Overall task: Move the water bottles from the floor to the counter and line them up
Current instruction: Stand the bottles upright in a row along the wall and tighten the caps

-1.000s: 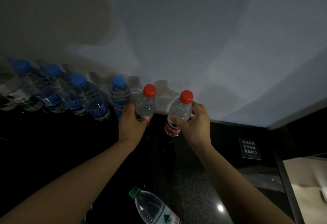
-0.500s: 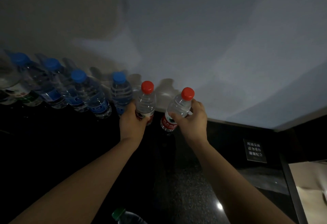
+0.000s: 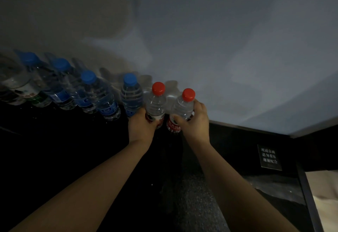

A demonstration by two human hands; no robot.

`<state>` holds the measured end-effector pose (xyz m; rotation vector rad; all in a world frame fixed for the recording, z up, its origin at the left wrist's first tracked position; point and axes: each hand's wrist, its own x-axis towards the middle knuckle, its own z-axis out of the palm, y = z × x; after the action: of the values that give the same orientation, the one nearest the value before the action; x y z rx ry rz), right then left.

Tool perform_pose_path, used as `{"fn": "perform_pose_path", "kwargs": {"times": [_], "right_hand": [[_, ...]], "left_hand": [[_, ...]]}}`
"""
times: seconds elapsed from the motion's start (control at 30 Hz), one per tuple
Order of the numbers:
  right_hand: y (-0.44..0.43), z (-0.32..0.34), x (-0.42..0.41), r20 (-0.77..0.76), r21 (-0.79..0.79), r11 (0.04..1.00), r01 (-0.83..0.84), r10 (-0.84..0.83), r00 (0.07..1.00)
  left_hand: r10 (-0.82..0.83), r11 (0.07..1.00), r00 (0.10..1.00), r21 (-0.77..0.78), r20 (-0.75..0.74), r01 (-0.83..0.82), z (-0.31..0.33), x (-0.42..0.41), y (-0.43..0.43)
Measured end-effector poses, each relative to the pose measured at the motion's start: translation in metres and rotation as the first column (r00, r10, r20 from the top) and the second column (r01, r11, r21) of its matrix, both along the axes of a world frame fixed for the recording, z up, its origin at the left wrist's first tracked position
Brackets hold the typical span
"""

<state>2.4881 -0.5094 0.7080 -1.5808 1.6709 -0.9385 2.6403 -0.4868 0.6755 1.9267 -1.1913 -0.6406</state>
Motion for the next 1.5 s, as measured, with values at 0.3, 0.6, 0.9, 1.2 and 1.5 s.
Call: {"fn": "perform_pose_path", "kwargs": {"times": [0.3, 0.6, 0.9, 1.2, 1.5], "right_hand": [[0.043, 0.004, -0.013, -0.056, 0.188, 0.981, 0.053, -0.043, 0.998], [0.124, 0.004, -0.021, -0.202, 0.224, 0.967, -0.124, 0.17, 0.965], [0.221, -0.001, 0.011, -0.186, 0.378, 0.864, -0.332, 0.422, 0.887], [0.29, 0.002, 0.042, -0.088, 0.488, 0.717, -0.497, 0.608, 0.789], [0.313, -0.019, 0.055, -0.207, 0.546, 0.687, -0.48, 0.666, 0.717]], "left_hand": [[-0.085, 0.992, 0.996, 0.09, -0.031, 0.088, 0.014, 0.012, 0.027], [-0.199, 0.95, 0.977, 0.228, -0.075, 0.212, 0.027, 0.039, 0.117], [-0.186, 0.949, 0.983, 0.262, 0.013, 0.176, 0.022, 0.079, 0.226], [-0.111, 0.952, 0.993, 0.292, 0.039, 0.095, 0.02, 0.115, 0.305], [-0.156, 0.905, 0.985, 0.411, 0.08, 0.11, 0.015, 0.117, 0.329]]}}
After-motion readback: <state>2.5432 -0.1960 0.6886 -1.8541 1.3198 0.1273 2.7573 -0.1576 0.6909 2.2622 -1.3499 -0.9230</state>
